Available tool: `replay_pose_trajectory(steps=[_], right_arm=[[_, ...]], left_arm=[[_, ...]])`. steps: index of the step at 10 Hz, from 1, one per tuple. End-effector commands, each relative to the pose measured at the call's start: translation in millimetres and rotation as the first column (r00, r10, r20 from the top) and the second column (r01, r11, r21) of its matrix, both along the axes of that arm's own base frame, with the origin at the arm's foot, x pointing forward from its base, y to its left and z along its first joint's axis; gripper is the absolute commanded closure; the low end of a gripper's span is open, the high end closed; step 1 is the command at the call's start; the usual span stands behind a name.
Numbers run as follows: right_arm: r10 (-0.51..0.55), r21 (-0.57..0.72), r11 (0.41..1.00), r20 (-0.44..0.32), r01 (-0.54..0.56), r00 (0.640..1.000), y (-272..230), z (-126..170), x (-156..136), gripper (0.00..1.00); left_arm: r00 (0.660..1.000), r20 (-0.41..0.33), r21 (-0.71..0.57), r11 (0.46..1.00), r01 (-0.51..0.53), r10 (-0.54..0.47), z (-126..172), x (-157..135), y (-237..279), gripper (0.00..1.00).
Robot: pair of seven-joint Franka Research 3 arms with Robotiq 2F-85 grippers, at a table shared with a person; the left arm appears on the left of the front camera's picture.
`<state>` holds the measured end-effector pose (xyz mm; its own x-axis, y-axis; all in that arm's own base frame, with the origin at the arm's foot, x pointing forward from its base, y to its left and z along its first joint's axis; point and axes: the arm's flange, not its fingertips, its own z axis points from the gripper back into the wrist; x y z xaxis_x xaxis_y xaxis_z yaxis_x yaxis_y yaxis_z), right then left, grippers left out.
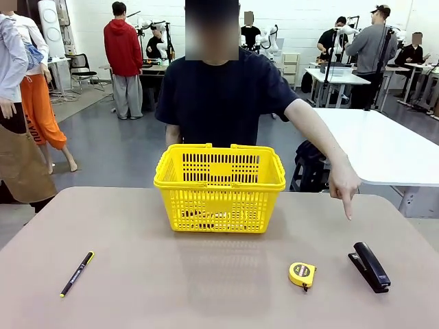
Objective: Place the items the person wants into the basket.
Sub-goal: Pick up the item the person points to and place it in the Market Basket.
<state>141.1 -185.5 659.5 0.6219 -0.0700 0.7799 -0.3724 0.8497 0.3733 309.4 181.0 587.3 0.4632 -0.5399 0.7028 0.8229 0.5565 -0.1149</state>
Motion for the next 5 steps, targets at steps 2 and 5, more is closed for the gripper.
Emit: replay_pose_trajectory(steps=[2, 5], right_arm=[[-0.135, -0.243, 0.969, -0.347, 0.050, 0.928, 43.8, 4.9, 41.2, 0.00], [-0.372, -0.527, 0.847, -0.682, -0.071, 0.629, 128.7, -12.1, 163.1, 0.00]], left_arm=[[1.000, 0.023, -0.015, 1.000, 0.017, -0.017, -3.5, -0.2, 0.7, 0.00], [1.000, 0.023, -0.015, 1.000, 0.017, -0.017, -3.5, -0.2, 0.7, 0.00]])
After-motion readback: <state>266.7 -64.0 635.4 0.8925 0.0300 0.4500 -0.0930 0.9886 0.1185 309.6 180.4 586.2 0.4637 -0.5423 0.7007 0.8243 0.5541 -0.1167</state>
